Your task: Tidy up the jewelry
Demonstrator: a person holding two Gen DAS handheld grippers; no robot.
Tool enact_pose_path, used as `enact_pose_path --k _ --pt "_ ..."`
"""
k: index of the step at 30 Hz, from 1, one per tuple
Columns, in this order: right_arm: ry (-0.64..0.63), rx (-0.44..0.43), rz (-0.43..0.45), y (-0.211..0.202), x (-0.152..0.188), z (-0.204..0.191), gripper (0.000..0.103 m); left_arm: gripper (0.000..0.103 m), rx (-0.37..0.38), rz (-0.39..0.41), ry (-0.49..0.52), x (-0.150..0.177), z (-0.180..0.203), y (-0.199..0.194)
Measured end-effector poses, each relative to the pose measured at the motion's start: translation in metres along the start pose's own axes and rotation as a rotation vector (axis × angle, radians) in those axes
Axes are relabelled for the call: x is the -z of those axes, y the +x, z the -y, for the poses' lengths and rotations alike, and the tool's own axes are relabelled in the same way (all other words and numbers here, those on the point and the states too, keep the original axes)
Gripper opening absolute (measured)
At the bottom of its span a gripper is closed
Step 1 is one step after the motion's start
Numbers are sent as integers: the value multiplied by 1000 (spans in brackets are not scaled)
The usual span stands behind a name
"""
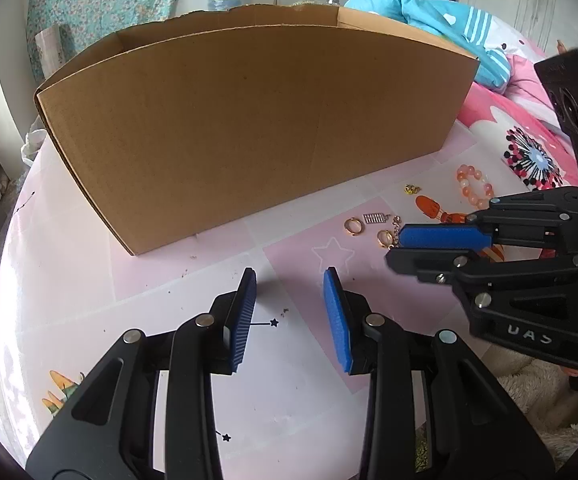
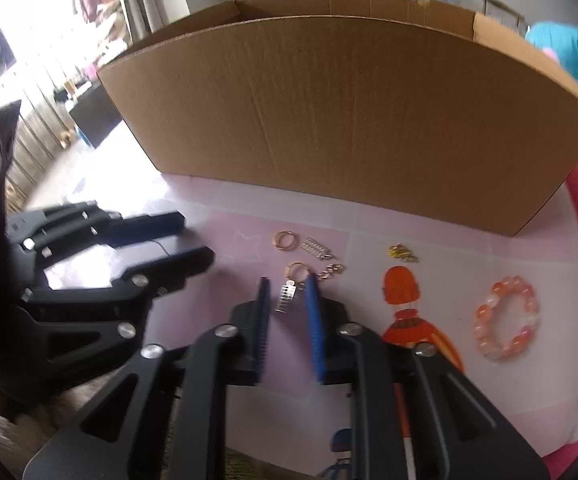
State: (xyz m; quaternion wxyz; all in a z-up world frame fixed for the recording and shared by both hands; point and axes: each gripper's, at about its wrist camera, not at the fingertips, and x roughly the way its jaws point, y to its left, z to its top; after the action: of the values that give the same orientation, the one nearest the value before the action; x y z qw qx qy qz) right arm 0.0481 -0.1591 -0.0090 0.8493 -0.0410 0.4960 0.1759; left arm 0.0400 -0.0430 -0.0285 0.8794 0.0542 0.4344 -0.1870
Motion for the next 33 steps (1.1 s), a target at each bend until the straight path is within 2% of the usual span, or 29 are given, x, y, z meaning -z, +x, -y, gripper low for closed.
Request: enact_pose_path --k 3,11,18,21,23,28,29,31,33 --pt "-9 7 -10 -4 1 3 6 33 -1 0 4 0 1 0" --pt "53 -8 -9 -16 12 29 4 33 9 -6 20 -4 8 1" --pt "124 -14 68 -37 20 53 4 33 56 12 71 -20 26 -1" --pt "151 -48 124 -49 30 67 4 33 79 10 91 -28 35 3" --pt "163 -58 119 -43 28 66 4 32 80 3 125 -34 43 6" --pt "198 -156 108 -31 29 67 4 31 60 -20 181 -36 55 10" --pt "189 -165 105 -30 29 66 4 31 53 -27 187 -36 56 12" --pt "172 -158 108 -28 28 63 15 31 38 -37 199 -35 58 15" --pt "159 -165 103 -25 26 60 20 31 28 -41 212 -35 62 17"
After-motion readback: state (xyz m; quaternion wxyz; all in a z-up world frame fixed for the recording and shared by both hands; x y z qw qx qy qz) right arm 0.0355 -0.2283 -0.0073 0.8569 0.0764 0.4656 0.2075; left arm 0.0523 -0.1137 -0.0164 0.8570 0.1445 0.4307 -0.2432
